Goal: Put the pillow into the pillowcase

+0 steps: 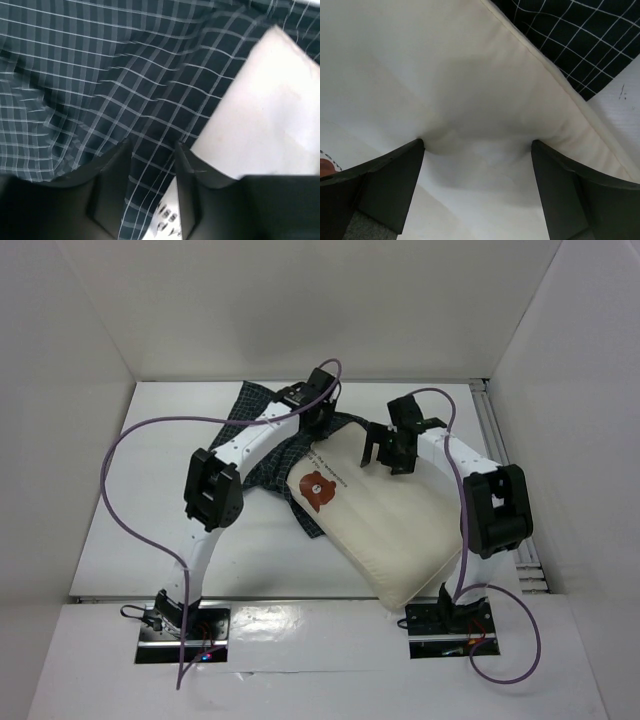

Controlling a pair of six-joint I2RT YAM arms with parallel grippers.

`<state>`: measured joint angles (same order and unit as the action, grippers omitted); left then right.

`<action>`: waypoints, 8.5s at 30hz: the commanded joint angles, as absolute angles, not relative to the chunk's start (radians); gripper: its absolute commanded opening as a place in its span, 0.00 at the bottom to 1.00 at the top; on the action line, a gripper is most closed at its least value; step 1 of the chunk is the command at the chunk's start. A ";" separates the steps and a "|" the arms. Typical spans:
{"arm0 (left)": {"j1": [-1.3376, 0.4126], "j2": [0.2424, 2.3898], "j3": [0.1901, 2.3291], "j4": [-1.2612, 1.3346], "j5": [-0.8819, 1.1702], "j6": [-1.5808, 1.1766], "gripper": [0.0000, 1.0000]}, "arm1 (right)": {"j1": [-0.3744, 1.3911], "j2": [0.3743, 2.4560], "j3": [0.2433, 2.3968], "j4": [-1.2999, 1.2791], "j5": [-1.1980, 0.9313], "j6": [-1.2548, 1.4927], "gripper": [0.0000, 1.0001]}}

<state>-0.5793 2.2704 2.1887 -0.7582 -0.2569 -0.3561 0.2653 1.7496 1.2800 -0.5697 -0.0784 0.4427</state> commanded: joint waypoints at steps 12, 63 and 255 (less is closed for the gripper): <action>-0.581 2.246 2.231 -0.735 -0.077 -0.356 0.00 | 0.259 1.801 1.282 -0.433 -0.192 0.387 0.00; -0.488 2.049 2.160 -0.891 0.250 -0.459 0.00 | 0.374 1.853 1.419 -0.269 -0.310 0.453 0.43; -0.071 1.308 0.562 0.057 0.327 -0.897 0.81 | 0.749 2.031 1.838 -0.499 -0.281 0.261 0.00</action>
<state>-0.0696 1.3109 0.5842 0.0238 0.3702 -0.8364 0.7540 2.1017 1.8229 -0.5175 -0.2478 0.2600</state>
